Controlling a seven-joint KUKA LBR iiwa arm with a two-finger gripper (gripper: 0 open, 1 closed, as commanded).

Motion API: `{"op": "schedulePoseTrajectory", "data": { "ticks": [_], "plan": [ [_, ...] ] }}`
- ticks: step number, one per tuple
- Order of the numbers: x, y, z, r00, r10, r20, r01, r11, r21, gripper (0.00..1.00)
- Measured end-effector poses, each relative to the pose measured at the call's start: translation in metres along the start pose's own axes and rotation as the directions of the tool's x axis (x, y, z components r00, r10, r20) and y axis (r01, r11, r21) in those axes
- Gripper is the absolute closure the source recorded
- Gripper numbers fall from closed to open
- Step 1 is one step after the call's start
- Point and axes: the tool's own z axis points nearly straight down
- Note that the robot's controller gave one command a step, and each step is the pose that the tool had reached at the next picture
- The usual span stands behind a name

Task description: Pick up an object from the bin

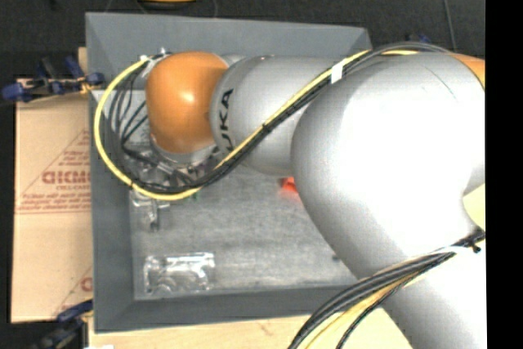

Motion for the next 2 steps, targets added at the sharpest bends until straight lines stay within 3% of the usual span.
{"op": "schedulePoseTrajectory", "data": {
  "ticks": [1, 2],
  "plan": [
    [-0.002, 0.000, -0.004, 1.000, 0.004, 0.003, -0.004, 1.000, -0.002, 1.00],
    [-0.025, -0.007, -0.150, 1.000, 0.026, 0.010, -0.026, 1.000, -0.002, 1.00]
  ]
}}
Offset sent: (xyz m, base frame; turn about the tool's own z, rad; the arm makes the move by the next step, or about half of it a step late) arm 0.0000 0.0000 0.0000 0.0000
